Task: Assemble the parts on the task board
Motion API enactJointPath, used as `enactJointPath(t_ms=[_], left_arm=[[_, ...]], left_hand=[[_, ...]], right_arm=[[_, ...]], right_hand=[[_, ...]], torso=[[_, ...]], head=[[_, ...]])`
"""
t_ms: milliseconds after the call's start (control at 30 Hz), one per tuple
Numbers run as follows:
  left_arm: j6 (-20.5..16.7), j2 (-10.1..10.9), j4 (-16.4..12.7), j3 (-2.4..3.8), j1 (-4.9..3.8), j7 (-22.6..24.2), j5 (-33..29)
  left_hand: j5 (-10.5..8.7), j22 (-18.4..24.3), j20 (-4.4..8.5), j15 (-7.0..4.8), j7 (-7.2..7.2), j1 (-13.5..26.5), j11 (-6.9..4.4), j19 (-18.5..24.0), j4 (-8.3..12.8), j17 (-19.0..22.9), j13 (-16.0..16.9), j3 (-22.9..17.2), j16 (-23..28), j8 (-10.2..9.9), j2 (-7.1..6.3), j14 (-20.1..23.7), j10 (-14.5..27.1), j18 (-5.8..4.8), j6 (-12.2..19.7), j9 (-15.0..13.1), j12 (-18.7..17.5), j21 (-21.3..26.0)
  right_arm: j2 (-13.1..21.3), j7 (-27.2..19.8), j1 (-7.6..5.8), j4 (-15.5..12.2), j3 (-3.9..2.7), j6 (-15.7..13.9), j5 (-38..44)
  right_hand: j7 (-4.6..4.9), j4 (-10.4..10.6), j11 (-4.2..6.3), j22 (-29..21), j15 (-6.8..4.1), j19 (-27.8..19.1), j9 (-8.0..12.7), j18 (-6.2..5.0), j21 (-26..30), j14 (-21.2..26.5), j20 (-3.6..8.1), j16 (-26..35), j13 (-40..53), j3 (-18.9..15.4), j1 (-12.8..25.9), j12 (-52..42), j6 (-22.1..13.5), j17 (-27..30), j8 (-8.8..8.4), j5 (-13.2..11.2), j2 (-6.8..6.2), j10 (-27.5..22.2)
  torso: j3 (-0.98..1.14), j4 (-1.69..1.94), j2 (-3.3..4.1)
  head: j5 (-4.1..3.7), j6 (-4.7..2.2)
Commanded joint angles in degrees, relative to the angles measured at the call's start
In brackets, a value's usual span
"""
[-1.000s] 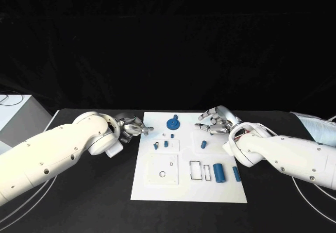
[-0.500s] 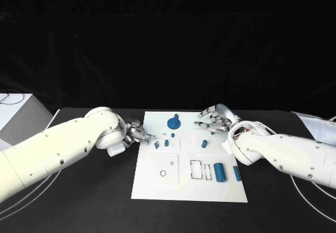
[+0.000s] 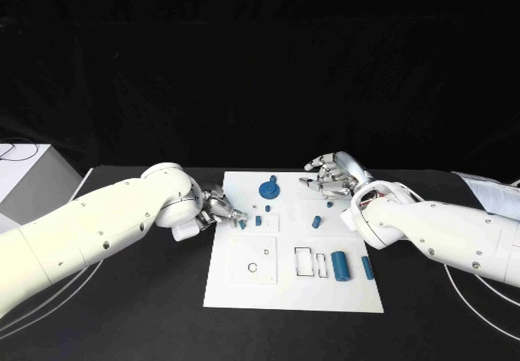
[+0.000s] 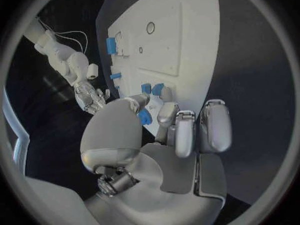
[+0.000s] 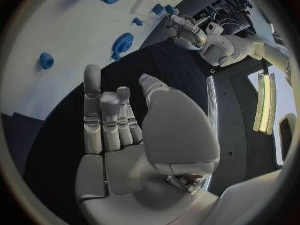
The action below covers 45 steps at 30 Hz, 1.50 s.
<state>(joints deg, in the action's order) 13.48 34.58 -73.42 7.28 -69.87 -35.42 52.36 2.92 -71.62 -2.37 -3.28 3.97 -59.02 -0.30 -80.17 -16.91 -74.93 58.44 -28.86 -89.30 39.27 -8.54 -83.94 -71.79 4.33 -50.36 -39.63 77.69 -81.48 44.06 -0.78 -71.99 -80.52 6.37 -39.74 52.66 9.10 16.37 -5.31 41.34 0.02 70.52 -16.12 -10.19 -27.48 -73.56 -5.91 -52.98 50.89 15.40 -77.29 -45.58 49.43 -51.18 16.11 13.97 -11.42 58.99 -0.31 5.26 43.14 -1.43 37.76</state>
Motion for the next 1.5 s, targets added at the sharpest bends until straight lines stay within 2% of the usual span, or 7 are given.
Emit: enactJointPath(t_ms=[33,167,400,1133,1500], left_arm=[[2.3,-0.4,0.2,-0.05,-0.15,-0.3,-1.5],[2.3,-0.6,0.4,-0.1,-0.21,-0.4,-1.5],[2.6,-0.8,0.6,-0.15,-0.28,-0.4,-1.1],[2.7,-1.4,1.0,-0.24,-0.3,-0.5,-0.8],[3.1,-1.7,1.7,-0.53,-0.3,-0.6,-0.6]], left_hand=[[0.05,0.0,-0.02,-0.21,-0.06,0.4,0.22,-0.4,0.0,-12.3,-0.1,0.1,-0.3,-0.4,-0.05,-5.3,0.0,-0.46,0.2,0.1,-0.1,-0.2],[0.06,-0.2,-0.06,-0.19,-0.08,0.5,0.22,-0.5,0.0,-12.1,0.1,-0.2,-0.3,-0.6,0.22,-5.2,-0.1,-0.48,0.0,0.2,-0.1,-0.3],[0.07,-0.3,-0.09,-0.23,-0.19,0.3,0.13,-0.5,0.1,-11.8,0.7,-1.0,-0.2,-0.9,0.39,-5.2,-0.5,-0.49,-0.4,0.4,0.1,-0.3],[0.07,-0.2,0.0,-0.37,-0.34,-0.9,-0.02,-0.4,0.3,-11.7,1.2,-4.8,-0.2,-1.6,-0.8,-5.1,-0.6,-0.46,-1.0,0.7,-0.2,-0.2],[0.07,-0.2,0.05,-0.42,-0.39,-1.7,-0.07,-0.4,0.3,-11.6,1.6,-6.6,-0.1,-1.7,-1.08,-5.1,-0.8,-0.45,-1.1,0.6,-0.3,-0.2]], right_arm=[[-0.3,-4.4,-0.2,0.5,-0.01,-1.8,-3.2],[-0.5,-4.9,-0.33,0.8,-0.01,-1.9,-4.0],[-0.6,-5.2,-0.43,0.9,-0.01,-1.8,-4.5],[-0.6,-5.1,-0.48,0.7,-0.01,-1.3,-4.6],[-0.5,-5.0,-0.48,0.4,-0.01,-1.0,-4.6]], right_hand=[[0.37,0.1,0.43,-4.8,0.49,-0.7,-0.2,-0.31,5.5,3.4,-0.5,10.0,-6.3,1.4,0.1,5.8,-0.6,5.7,0.64,0.2,-0.77,-1.5],[0.64,0.1,0.31,-8.1,0.79,0.4,-0.3,-0.28,8.7,3.0,-0.74,13.6,-9.9,1.8,0.2,8.3,-1.2,5.8,1.0,0.2,-1.21,-1.2],[0.73,0.1,0.21,-9.5,0.88,1.0,-0.3,-0.28,9.9,2.8,-0.83,15.0,-11.3,1.8,0.2,8.9,-1.5,5.5,1.21,0.2,-1.27,-1.1],[0.81,0.0,0.12,-10.8,0.99,1.3,-0.4,-0.27,11.1,2.8,-0.93,16.4,-12.6,1.8,0.2,9.5,-1.7,5.2,1.47,0.2,-1.34,-1.0],[0.81,0.1,0.11,-11.0,0.99,1.4,-0.4,-0.27,11.2,2.8,-0.94,16.6,-12.8,1.8,0.2,9.6,-1.7,5.2,1.52,0.2,-1.35,-1.0]], torso=[[0.0,-0.02,-0.02],[0.01,-0.02,0.0],[0.04,-0.02,0.01],[-0.06,-0.01,-0.01],[-0.06,0.0,-0.02]], head=[[-0.01,-0.07],[0.01,-0.11],[0.01,-0.05],[-0.05,0.07],[-0.12,0.22]])
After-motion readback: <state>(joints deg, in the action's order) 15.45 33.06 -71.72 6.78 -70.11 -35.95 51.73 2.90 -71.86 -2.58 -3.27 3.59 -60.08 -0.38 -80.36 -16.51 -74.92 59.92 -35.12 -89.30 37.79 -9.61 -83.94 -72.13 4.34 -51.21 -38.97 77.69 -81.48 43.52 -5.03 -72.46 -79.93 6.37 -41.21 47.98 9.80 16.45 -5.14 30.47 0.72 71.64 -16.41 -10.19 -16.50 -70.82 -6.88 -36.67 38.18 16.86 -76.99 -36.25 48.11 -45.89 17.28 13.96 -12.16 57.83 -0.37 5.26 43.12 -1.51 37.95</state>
